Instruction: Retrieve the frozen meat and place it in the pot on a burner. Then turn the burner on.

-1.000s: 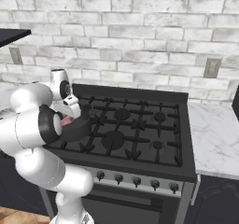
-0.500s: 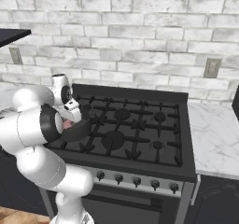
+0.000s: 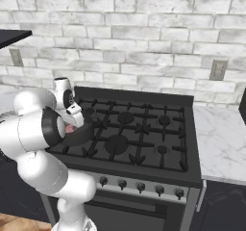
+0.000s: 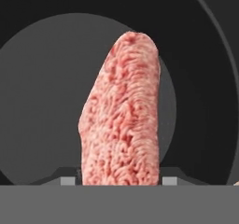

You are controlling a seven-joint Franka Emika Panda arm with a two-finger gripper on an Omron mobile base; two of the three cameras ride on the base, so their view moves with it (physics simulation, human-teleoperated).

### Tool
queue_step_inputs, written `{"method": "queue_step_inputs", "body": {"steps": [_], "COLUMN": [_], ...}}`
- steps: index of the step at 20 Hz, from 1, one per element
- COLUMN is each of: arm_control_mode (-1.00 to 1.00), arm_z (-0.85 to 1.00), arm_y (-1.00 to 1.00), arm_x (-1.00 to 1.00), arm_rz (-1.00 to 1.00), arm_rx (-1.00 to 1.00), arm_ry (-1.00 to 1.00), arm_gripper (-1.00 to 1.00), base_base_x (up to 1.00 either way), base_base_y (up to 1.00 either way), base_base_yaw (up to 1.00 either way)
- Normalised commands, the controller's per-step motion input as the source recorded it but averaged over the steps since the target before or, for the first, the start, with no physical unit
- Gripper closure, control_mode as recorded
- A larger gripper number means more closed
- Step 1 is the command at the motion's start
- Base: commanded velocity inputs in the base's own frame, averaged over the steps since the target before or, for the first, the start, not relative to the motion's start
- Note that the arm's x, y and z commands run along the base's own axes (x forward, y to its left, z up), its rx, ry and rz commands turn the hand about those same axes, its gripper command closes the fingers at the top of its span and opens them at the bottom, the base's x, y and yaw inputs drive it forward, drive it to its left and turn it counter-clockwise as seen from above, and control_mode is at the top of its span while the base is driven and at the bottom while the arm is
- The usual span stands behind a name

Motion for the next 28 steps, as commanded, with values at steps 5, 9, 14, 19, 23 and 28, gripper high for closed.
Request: {"method": "queue_step_inputs", "body": {"steps": [5, 9, 14, 19, 23, 28], "arm_control_mode": [-1.0, -1.0, -1.0, -1.0, -1.0, -1.0], "arm_z": [0.0, 0.23, 0.55, 0.64, 0.68, 0.34], "arm_y": [0.0, 0.0, 0.0, 0.02, 0.01, 0.0], "arm_x": [0.0, -0.01, -0.08, -0.41, -0.85, -1.0], "arm_rz": [0.0, 0.0, 0.0, 0.0, 0.04, 0.04], "arm_rx": [0.0, 0.0, 0.0, 0.0, 0.0, 0.01], "arm_ry": [0.0, -0.03, -0.12, -0.26, -0.38, -0.34], "arm_gripper": [-1.0, -1.0, -1.0, -1.0, -1.0, -1.0], "base_base_x": [0.0, 0.0, 0.0, 0.0, 0.0, 0.0], "base_base_y": [0.0, 0.0, 0.0, 0.0, 0.0, 0.0], "base_base_yaw": [0.0, 0.0, 0.0, 0.0, 0.0, 0.0]}}
